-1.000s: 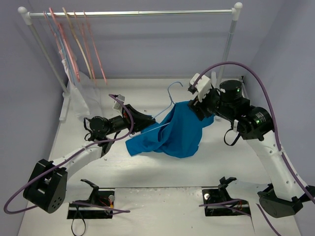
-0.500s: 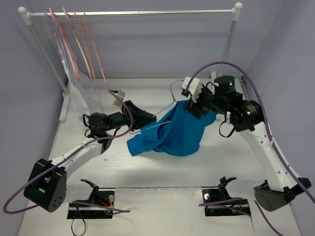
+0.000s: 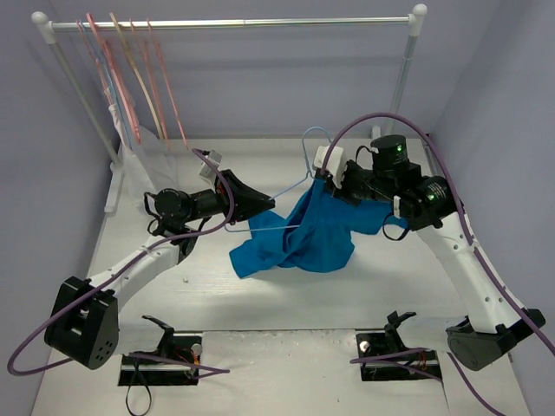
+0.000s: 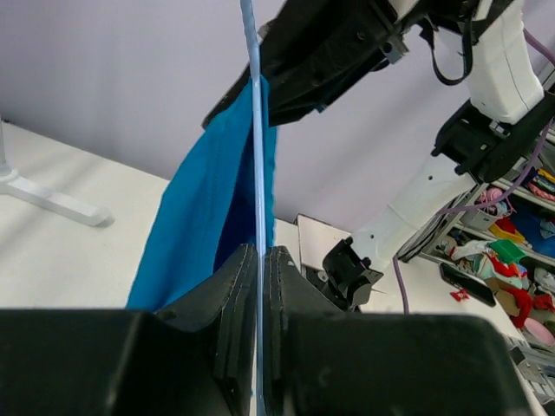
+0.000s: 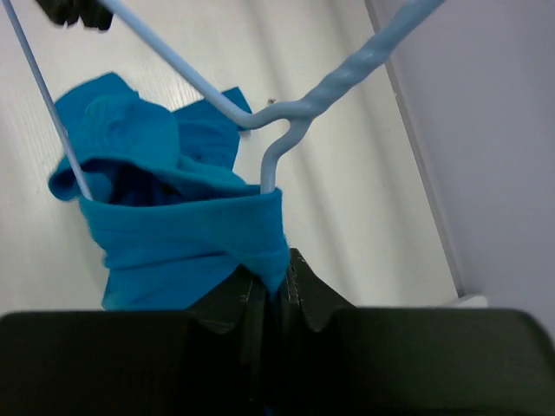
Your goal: Place the t-shirt on the hanger
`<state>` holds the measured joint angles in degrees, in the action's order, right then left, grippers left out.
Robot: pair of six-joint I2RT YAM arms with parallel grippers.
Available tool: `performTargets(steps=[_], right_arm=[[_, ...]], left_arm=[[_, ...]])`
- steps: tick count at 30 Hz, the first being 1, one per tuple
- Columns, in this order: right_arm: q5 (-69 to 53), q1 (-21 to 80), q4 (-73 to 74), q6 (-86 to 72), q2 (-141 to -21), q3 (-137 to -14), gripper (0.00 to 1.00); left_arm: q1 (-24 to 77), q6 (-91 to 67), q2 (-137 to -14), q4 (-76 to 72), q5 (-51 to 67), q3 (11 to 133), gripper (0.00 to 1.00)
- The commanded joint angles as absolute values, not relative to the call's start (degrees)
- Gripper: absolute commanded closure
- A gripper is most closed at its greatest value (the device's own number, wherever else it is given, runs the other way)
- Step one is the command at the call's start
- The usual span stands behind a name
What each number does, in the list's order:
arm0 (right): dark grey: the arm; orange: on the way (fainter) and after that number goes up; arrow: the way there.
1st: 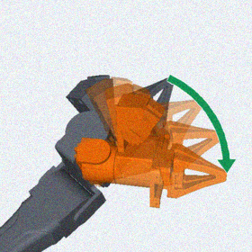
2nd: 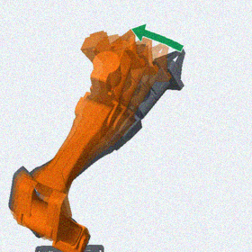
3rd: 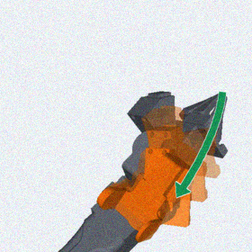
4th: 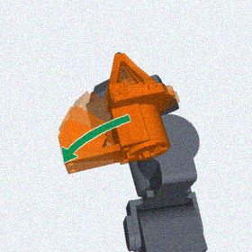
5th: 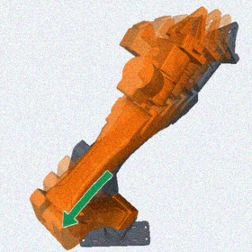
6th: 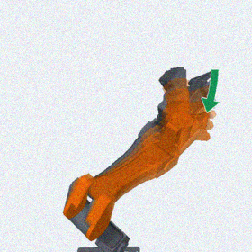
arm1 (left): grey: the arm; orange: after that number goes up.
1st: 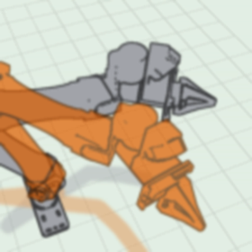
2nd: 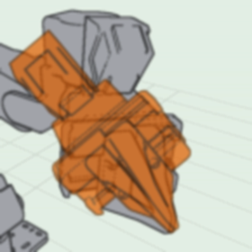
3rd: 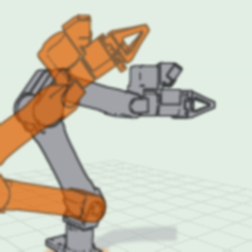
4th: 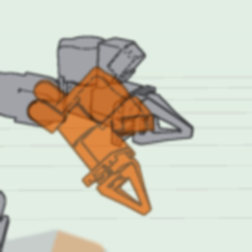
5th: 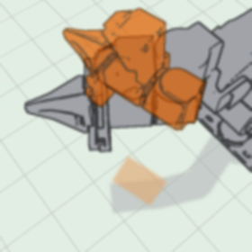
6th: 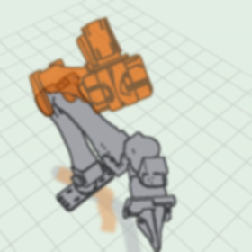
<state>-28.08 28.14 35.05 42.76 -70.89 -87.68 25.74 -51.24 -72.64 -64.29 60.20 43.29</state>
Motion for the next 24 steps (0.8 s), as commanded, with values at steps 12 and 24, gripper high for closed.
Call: performTargets(steps=[12,24], right_arm=[[-19.35,27.86,20.14,42.01,-61.62,-79.11,1.0],[-9.32,27.86,12.41,39.3,-61.96,-76.37,1.0]], left_arm=[[25.93,-16.36,-66.36,-8.55,41.77,63.62,0.42],[26.19,-28.81,-67.32,12.46,11.7,80.85,0.33]])
